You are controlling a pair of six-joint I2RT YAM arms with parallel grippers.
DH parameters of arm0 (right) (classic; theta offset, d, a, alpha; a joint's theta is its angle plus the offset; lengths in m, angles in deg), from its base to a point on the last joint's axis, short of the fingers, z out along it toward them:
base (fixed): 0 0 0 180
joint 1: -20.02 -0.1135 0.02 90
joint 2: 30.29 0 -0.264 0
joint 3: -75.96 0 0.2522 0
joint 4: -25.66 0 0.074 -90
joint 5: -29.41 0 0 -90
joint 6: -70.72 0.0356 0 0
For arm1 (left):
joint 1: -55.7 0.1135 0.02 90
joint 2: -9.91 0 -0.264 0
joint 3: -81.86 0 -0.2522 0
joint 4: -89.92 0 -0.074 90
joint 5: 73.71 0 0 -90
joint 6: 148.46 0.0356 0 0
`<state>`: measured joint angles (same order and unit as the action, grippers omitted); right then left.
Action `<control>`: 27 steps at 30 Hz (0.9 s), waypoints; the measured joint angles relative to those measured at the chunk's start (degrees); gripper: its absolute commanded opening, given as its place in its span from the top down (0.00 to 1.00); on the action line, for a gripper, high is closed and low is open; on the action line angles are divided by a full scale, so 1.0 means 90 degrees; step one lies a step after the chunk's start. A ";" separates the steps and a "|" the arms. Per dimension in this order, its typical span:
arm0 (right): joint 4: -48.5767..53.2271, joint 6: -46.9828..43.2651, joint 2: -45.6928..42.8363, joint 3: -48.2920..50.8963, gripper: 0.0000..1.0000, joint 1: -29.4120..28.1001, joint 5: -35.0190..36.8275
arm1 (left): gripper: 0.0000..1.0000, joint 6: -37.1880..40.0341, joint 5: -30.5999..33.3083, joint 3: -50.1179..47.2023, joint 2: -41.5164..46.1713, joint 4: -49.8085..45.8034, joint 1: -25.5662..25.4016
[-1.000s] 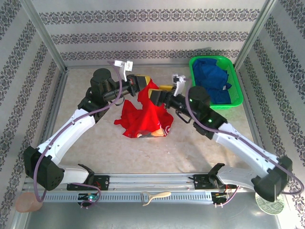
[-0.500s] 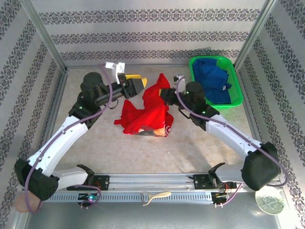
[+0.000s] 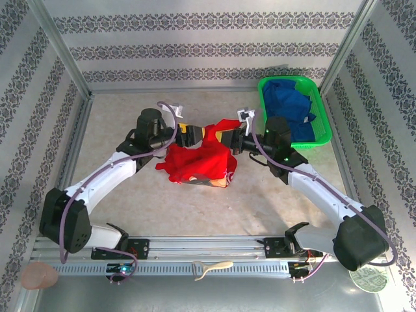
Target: Fold the inside-out t-shirt
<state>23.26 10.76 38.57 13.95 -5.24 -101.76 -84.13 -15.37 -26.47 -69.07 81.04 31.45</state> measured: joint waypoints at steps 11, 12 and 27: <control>-0.0066 0.0000 0.0104 0.0000 1.00 -0.0002 -0.0221 | 0.20 -0.0027 -0.0452 0.0279 -0.0707 0.0192 0.0000; -0.0075 0.0000 0.0104 0.0000 1.00 -0.0002 -0.0221 | 0.20 -0.0036 -0.0549 0.0321 -0.0806 0.0228 0.0000; -0.0350 0.0070 -0.0372 0.1190 0.51 -0.0044 0.0656 | 1.00 -0.1678 -0.1921 0.0474 -0.1622 0.2154 0.0143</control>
<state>20.11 11.39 35.22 24.66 -5.63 -95.86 -99.23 -32.66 -22.21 -83.67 100.43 32.74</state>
